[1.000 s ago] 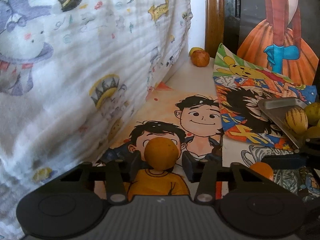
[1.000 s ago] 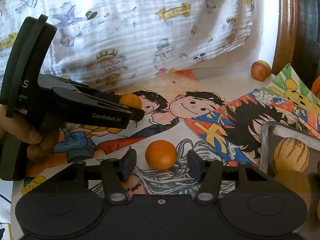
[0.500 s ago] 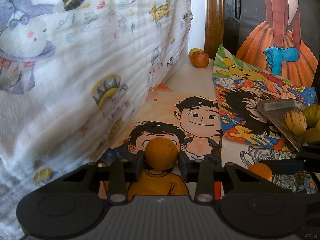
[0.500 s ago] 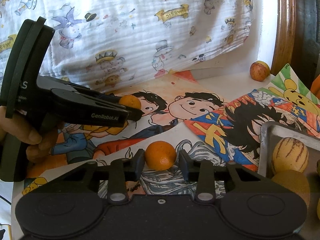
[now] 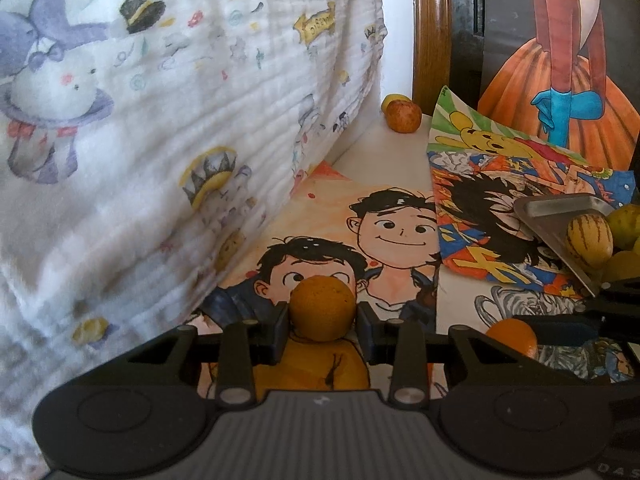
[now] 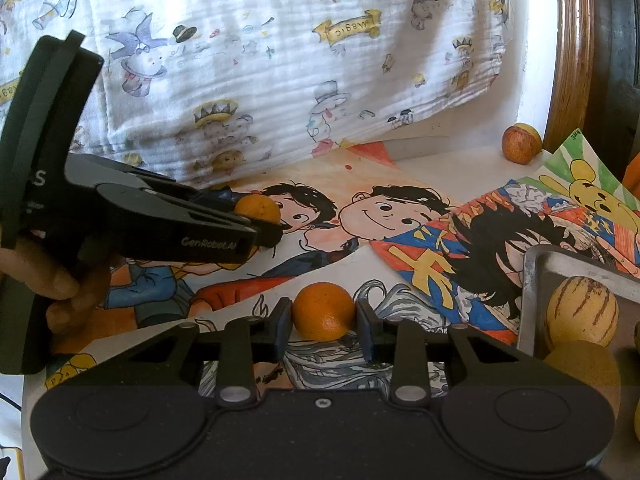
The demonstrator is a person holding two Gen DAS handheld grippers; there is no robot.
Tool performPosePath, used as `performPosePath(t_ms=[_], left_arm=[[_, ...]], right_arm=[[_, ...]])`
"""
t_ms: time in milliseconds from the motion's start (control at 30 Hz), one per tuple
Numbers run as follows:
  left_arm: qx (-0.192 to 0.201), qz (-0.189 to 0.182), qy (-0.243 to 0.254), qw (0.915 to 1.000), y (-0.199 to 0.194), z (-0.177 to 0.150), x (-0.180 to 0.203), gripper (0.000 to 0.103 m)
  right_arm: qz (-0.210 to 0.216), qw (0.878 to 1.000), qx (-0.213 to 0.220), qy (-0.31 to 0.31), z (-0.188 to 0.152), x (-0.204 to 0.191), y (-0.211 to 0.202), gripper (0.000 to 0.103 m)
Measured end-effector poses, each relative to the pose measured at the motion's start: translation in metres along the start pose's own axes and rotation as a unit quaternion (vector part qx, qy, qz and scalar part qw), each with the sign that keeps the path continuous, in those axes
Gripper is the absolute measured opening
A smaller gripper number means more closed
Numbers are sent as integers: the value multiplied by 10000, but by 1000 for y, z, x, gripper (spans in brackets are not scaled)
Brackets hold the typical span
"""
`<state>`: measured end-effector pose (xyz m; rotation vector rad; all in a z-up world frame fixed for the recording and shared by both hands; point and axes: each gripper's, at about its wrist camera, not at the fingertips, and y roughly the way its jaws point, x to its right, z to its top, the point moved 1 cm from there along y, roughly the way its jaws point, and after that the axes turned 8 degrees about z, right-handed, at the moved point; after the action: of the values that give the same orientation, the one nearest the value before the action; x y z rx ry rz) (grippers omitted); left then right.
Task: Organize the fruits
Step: 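Carry the tangerine in the left gripper to the tray while the right gripper carries its tangerine there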
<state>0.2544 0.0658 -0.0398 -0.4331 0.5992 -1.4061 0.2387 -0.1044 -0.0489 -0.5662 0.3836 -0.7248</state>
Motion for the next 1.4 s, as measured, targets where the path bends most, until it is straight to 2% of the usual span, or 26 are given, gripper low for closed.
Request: performPosePath(t_ms=[467, 767, 1400], left_arm=[[15, 56, -152, 9999, -31, -5, -3, 39], [74, -65, -383, 9992, -61, -11, 9, 39], [265, -508, -596, 9966, -123, -24, 71, 39]], right_arm=[[22, 9994, 104, 334, 0, 6, -15, 35], [-19, 9983, 406, 420, -5, 0, -61, 35], [-624, 9875, 1056, 994, -47, 17, -153, 35]])
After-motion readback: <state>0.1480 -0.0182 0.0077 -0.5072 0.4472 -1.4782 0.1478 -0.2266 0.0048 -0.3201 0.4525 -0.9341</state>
